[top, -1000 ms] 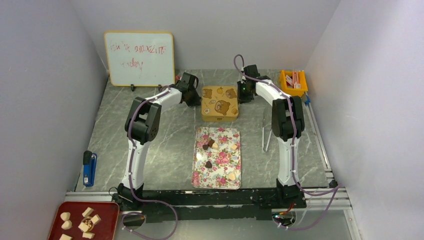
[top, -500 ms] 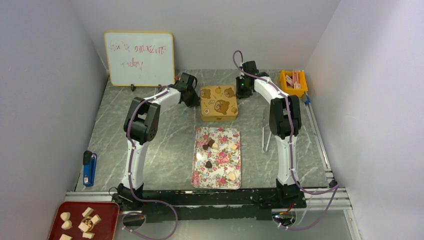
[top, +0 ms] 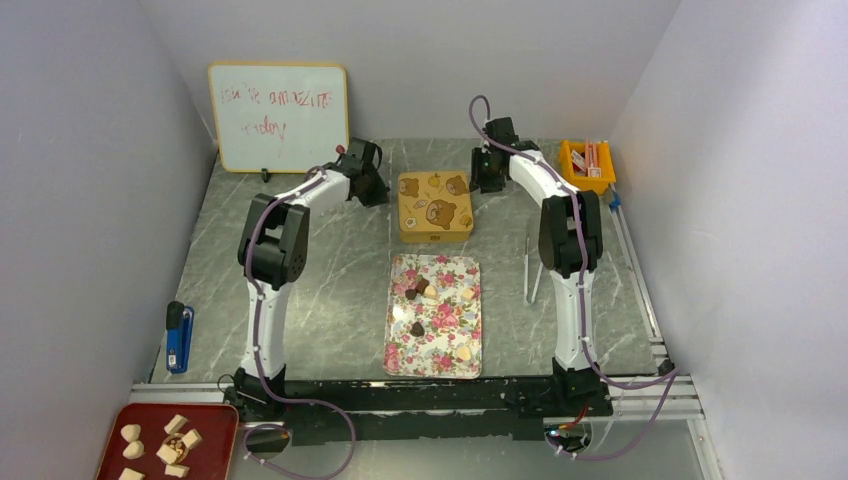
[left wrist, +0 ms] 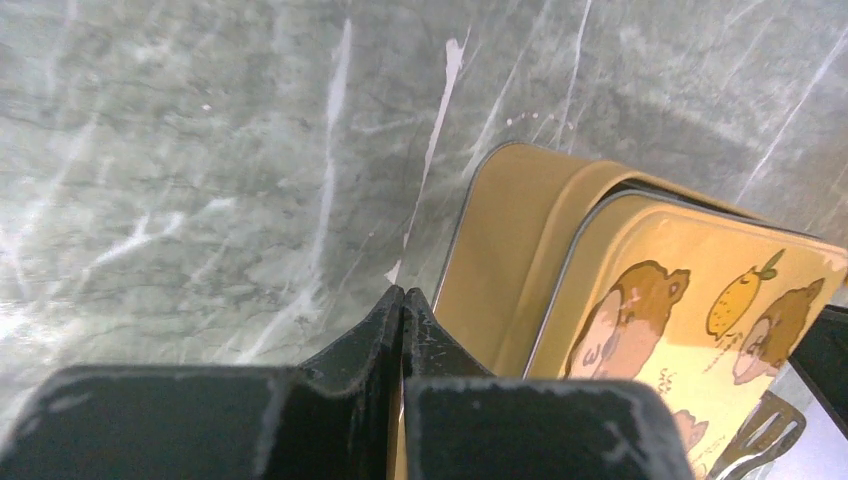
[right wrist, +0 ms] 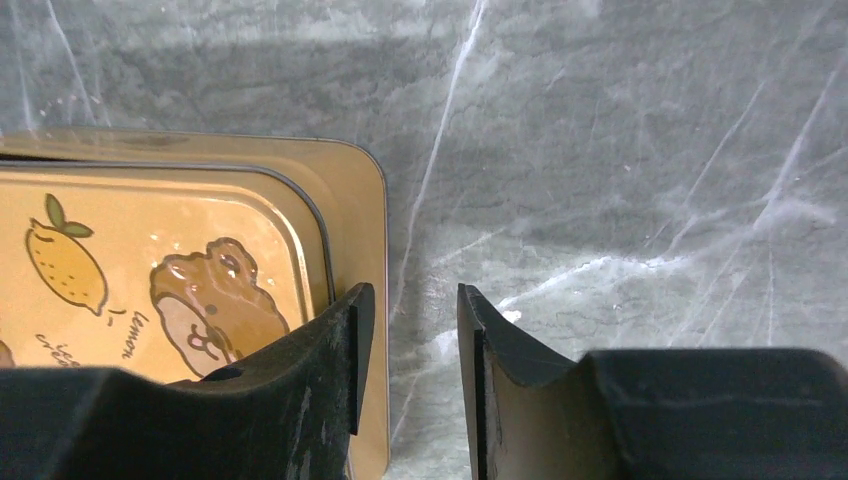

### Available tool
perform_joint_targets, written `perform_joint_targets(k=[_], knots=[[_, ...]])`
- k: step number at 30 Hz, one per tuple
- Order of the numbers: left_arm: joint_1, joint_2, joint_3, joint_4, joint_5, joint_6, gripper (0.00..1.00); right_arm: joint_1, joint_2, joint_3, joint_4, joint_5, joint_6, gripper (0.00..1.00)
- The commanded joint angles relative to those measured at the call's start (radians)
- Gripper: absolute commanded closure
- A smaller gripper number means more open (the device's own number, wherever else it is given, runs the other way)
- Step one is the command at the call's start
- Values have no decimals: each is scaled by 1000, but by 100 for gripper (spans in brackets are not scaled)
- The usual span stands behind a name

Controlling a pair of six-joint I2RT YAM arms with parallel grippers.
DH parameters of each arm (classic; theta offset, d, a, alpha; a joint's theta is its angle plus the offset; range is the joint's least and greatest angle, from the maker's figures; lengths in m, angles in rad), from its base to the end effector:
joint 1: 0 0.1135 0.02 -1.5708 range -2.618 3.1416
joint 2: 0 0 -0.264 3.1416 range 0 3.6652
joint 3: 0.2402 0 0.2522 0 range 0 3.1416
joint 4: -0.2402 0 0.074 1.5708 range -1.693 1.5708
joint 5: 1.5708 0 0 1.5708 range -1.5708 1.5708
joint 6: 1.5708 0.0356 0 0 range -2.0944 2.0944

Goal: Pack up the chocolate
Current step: Pick up the box lid from the packing box.

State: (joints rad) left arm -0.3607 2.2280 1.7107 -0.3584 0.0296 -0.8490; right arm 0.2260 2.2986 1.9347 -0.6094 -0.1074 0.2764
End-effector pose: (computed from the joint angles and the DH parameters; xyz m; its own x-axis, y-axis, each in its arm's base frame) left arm 0.4619 -0.1754 0.1694 -0.7529 -0.5179 -0.4061 -0.2946 0.8170 -0.4958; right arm 0.4937 0.1174 0.1891 -0.8520 0.0825 -0.5170 -0.0510 0.9697 0.2388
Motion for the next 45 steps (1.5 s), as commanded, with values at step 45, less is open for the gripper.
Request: perform_joint_targets(k=[45], knots=[[0, -221, -264, 76, 126, 93, 95, 79, -317, -357, 67, 47, 71, 86]])
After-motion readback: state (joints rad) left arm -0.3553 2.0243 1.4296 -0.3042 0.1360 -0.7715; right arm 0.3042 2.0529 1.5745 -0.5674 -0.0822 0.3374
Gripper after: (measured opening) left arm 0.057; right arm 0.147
